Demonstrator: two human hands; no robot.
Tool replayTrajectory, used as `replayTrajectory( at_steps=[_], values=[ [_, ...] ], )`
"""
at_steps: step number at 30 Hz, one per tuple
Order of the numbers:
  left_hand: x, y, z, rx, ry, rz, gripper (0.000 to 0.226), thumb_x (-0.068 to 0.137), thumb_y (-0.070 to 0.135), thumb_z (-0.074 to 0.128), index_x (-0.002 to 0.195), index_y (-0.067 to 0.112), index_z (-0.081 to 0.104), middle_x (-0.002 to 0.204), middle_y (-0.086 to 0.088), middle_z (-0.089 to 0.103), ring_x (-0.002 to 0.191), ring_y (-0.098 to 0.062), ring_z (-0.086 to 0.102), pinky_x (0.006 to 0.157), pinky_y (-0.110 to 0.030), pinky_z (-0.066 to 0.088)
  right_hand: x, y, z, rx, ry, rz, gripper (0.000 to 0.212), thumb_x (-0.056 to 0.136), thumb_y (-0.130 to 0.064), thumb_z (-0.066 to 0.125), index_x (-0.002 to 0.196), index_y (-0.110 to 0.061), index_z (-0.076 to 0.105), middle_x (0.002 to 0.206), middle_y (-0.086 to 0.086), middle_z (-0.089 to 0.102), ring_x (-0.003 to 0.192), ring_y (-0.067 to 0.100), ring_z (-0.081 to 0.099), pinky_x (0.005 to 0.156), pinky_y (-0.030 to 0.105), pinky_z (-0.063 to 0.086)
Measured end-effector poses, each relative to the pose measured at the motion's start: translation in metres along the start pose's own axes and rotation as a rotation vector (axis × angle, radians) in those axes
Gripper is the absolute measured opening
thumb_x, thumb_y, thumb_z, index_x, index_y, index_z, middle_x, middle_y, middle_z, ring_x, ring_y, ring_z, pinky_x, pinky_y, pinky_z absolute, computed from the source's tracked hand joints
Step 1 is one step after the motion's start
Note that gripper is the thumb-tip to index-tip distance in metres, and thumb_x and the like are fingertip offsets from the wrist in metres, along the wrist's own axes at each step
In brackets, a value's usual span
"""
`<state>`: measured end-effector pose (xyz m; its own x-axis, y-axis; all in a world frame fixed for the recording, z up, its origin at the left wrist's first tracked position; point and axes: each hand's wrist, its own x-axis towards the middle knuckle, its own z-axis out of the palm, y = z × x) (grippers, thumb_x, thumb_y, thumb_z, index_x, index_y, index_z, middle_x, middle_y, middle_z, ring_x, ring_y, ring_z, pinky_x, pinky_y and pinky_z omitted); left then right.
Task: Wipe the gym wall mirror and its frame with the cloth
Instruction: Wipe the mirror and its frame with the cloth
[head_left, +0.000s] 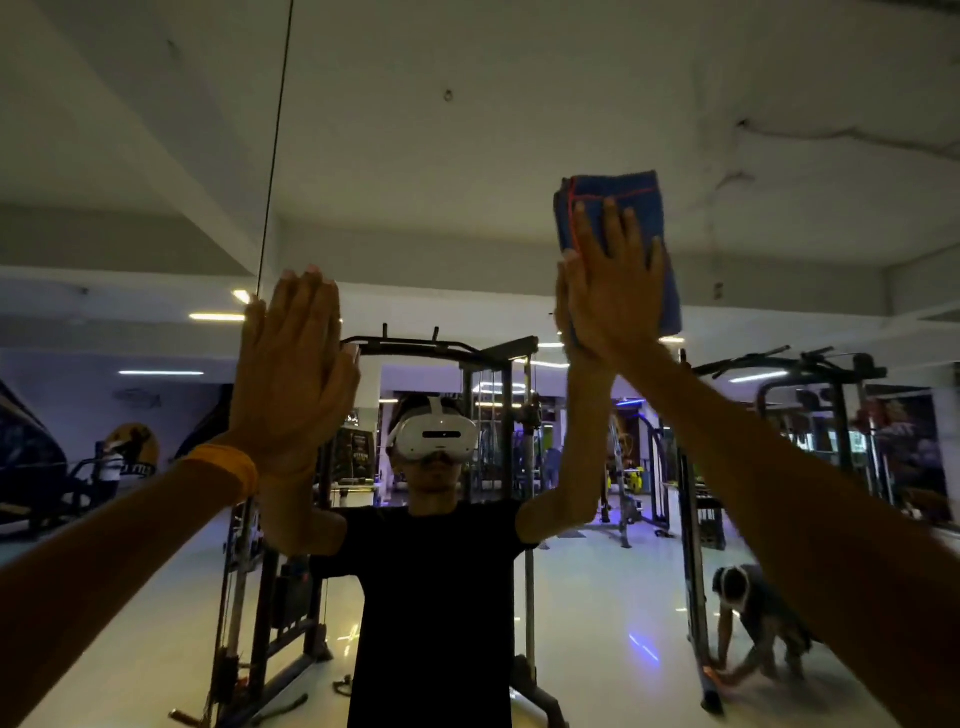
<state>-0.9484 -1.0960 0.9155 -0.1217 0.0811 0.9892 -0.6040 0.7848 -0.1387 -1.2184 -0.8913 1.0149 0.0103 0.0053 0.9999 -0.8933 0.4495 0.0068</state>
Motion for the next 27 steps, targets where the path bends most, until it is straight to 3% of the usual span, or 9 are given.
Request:
replayTrajectory(
  at_steps=[2, 4, 7, 9, 13, 17, 20, 22, 27],
  values=[
    [0.011, 0.003, 0.003, 0.047, 0.005, 0.051, 0.072, 0.106, 0.049, 0.020, 0.165, 0.010, 0.012, 0.174, -0.010, 0.004, 0.161, -0.026, -0.002, 0.130, -0.048, -0.003, -0.027, -0.042, 0.009, -0.002, 0.016, -0.088, 0.056, 0.108, -0.040, 0.030, 0.161, -0.023, 0.032, 0.168, 0.011, 0.029, 0.156, 0.033, 0.024, 0.126, 0.059, 0.013],
    [0.024, -0.001, 0.009, 0.091, 0.004, 0.054, 0.072, 0.106, 0.051, 0.018, 0.166, 0.012, 0.010, 0.174, -0.008, 0.001, 0.161, -0.025, -0.004, 0.130, -0.049, -0.003, -0.058, -0.064, 0.010, -0.008, -0.072, -0.356, 0.056, 0.109, -0.041, 0.027, 0.163, -0.025, 0.029, 0.169, 0.008, 0.027, 0.158, 0.028, 0.020, 0.128, 0.051, 0.006],
    [0.036, -0.017, 0.016, 0.083, -0.013, 0.014, 0.072, 0.107, 0.054, 0.015, 0.166, 0.015, 0.009, 0.174, -0.006, 0.002, 0.161, -0.023, -0.004, 0.129, -0.055, 0.003, -0.055, -0.045, 0.003, -0.030, -0.164, -0.599, 0.056, 0.109, -0.046, 0.027, 0.162, -0.029, 0.029, 0.170, 0.004, 0.025, 0.159, 0.023, 0.016, 0.129, 0.051, 0.009],
    [0.034, -0.027, 0.012, 0.124, -0.020, 0.077, 0.071, 0.107, 0.053, 0.014, 0.166, 0.014, 0.011, 0.174, -0.007, 0.004, 0.161, -0.024, -0.001, 0.129, -0.055, 0.004, -0.028, -0.023, 0.002, -0.050, -0.127, -0.460, 0.059, 0.108, -0.050, 0.021, 0.162, -0.028, 0.028, 0.169, 0.007, 0.025, 0.158, 0.026, 0.018, 0.126, 0.056, 0.014],
    [0.032, -0.028, -0.002, 0.074, 0.008, 0.144, 0.073, 0.104, 0.050, 0.020, 0.164, 0.008, 0.021, 0.172, -0.012, 0.014, 0.160, -0.029, 0.009, 0.129, -0.052, 0.005, -0.004, -0.047, 0.000, 0.012, -0.041, 0.158, 0.065, 0.105, -0.051, 0.013, 0.165, -0.026, 0.015, 0.173, 0.009, 0.013, 0.159, 0.030, 0.009, 0.126, 0.058, 0.009],
    [0.024, -0.031, -0.003, -0.030, 0.065, 0.034, 0.067, 0.106, 0.042, 0.022, 0.163, 0.008, 0.022, 0.172, -0.014, 0.015, 0.160, -0.029, 0.007, 0.130, -0.051, 0.005, -0.064, -0.114, 0.018, -0.036, -0.092, -0.282, 0.060, 0.109, -0.048, 0.019, 0.165, -0.028, 0.017, 0.172, 0.006, 0.017, 0.159, 0.027, 0.011, 0.128, 0.050, 0.001],
    [0.019, -0.037, -0.006, -0.021, 0.065, 0.034, 0.066, 0.106, 0.039, 0.022, 0.163, 0.006, 0.023, 0.171, -0.015, 0.017, 0.160, -0.030, 0.009, 0.130, -0.046, 0.002, -0.063, -0.092, 0.015, -0.036, -0.126, -0.463, 0.059, 0.108, -0.048, 0.023, 0.163, -0.028, 0.025, 0.170, 0.003, 0.023, 0.159, 0.024, 0.016, 0.129, 0.049, 0.004],
    [0.016, -0.040, -0.008, -0.015, 0.045, 0.050, 0.067, 0.106, 0.040, 0.022, 0.163, 0.006, 0.022, 0.171, -0.015, 0.016, 0.160, -0.030, 0.008, 0.130, -0.041, -0.003, -0.047, -0.065, 0.012, -0.029, -0.128, -0.417, 0.058, 0.108, -0.048, 0.024, 0.163, -0.030, 0.026, 0.170, 0.004, 0.023, 0.159, 0.024, 0.015, 0.128, 0.050, 0.006],
    [0.005, -0.038, -0.009, 0.004, 0.043, 0.064, 0.068, 0.106, 0.042, 0.021, 0.163, 0.005, 0.020, 0.171, -0.016, 0.014, 0.160, -0.031, 0.007, 0.130, -0.045, -0.001, -0.058, -0.054, 0.011, -0.012, 0.008, 0.134, 0.065, 0.105, -0.051, 0.014, 0.163, -0.025, 0.026, 0.170, 0.010, 0.022, 0.158, 0.029, 0.016, 0.127, 0.058, 0.012]
  ],
)
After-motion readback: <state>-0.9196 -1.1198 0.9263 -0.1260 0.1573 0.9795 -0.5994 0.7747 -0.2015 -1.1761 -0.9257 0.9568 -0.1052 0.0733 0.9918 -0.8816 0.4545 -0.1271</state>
